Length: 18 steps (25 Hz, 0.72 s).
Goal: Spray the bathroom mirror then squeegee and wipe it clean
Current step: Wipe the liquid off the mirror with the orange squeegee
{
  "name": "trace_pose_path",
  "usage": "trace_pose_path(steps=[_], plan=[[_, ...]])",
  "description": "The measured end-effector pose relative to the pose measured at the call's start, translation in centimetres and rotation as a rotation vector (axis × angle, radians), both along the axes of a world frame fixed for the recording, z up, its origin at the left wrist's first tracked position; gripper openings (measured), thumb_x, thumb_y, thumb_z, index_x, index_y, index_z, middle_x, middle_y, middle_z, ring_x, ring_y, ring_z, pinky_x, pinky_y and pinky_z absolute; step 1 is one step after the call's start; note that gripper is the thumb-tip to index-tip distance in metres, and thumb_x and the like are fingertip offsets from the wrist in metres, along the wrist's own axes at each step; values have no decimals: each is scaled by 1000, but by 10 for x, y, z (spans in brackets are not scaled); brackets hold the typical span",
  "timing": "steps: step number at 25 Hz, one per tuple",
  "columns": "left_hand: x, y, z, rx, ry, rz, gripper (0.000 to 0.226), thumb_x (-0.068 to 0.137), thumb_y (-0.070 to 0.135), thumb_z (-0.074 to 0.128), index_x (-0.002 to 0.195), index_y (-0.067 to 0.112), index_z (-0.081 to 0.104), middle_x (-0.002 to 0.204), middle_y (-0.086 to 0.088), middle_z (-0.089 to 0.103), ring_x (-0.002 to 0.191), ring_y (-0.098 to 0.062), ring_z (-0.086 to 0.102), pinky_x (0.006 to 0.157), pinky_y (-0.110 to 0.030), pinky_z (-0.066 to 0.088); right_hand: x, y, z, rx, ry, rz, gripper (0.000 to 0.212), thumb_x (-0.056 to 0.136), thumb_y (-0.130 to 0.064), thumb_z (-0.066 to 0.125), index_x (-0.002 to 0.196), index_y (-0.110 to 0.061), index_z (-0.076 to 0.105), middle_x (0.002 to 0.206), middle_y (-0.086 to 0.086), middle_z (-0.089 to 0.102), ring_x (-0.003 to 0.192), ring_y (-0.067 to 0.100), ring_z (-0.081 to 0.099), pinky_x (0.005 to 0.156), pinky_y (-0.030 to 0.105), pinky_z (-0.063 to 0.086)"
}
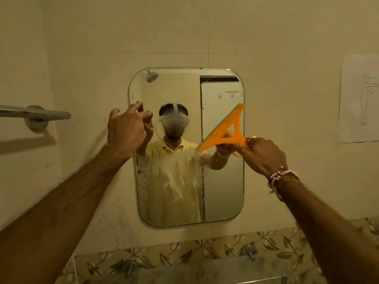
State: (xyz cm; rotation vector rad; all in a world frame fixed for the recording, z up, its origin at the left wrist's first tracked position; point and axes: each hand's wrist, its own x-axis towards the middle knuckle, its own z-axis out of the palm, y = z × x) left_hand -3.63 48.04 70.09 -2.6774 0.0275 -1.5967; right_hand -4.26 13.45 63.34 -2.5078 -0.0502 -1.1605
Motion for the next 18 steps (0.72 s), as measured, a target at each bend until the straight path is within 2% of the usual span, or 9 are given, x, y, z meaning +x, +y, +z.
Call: trace_pose_path(steps=[2, 5, 7, 8, 10, 14, 18], plan=[[-1, 0, -1, -2, 9, -26, 50, 96, 12, 58, 143, 26, 54, 163, -2, 35, 129, -24, 55, 119, -50, 24, 4, -3, -15, 72, 3, 13, 57, 91, -71, 38, 82, -20, 64, 59, -3, 53, 53, 14, 50, 50, 22, 29], [-2, 4, -3, -15, 23, -46, 52, 95, 7, 58, 143, 26, 55, 164, -3, 33, 131, -25, 54, 122, -50, 21, 8, -5, -50, 241, 8, 88, 52, 92, -66, 44, 81, -21, 67, 61, -4, 60, 57, 15, 56, 54, 24, 36], [-2, 6, -5, -20, 37, -51, 55, 94, 4, 59, 144, 25, 54, 164, -5, 32, 131, -26, 54, 123, -49, 20, 10, 1, -78, 426, 21, 165, 50, 93, -61, 48, 82, -18, 70, 64, 1, 65, 60, 21, 61, 56, 31, 46], [-2, 6, -5, -20, 44, -49, 56, 94, 4, 59, 145, 24, 53, 164, -5, 33, 132, -26, 53, 123, -48, 20, 10, 9, -90, 548, 27, 216, 48, 94, -59, 50, 80, -17, 70, 66, 4, 66, 62, 25, 62, 60, 39, 53], [-1, 5, -5, -26, 53, -55, 55, 94, 4, 57, 146, 23, 53, 163, -4, 35, 134, -25, 52, 122, -47, 20, 11, 34, -105, 818, 29, 320, 46, 95, -53, 52, 71, -16, 65, 65, 6, 64, 60, 27, 60, 66, 47, 54], [-1, 4, -4, -24, 87, -51, 55, 95, 5, 56, 147, 23, 51, 164, -3, 34, 133, -24, 52, 121, -45, 22, 14, 95, -110, 1167, 13, 386, 48, 99, -46, 50, 61, -17, 57, 58, 10, 60, 54, 26, 58, 60, 45, 54], [-2, 8, -4, 9, 108, -30, 57, 96, 8, 56, 148, 29, 49, 166, -3, 29, 129, -26, 55, 119, -46, 28, 10, 146, -105, 1374, 8, 433, 51, 101, -47, 44, 64, -14, 57, 47, 4, 57, 41, 21, 57, 48, 32, 47]])
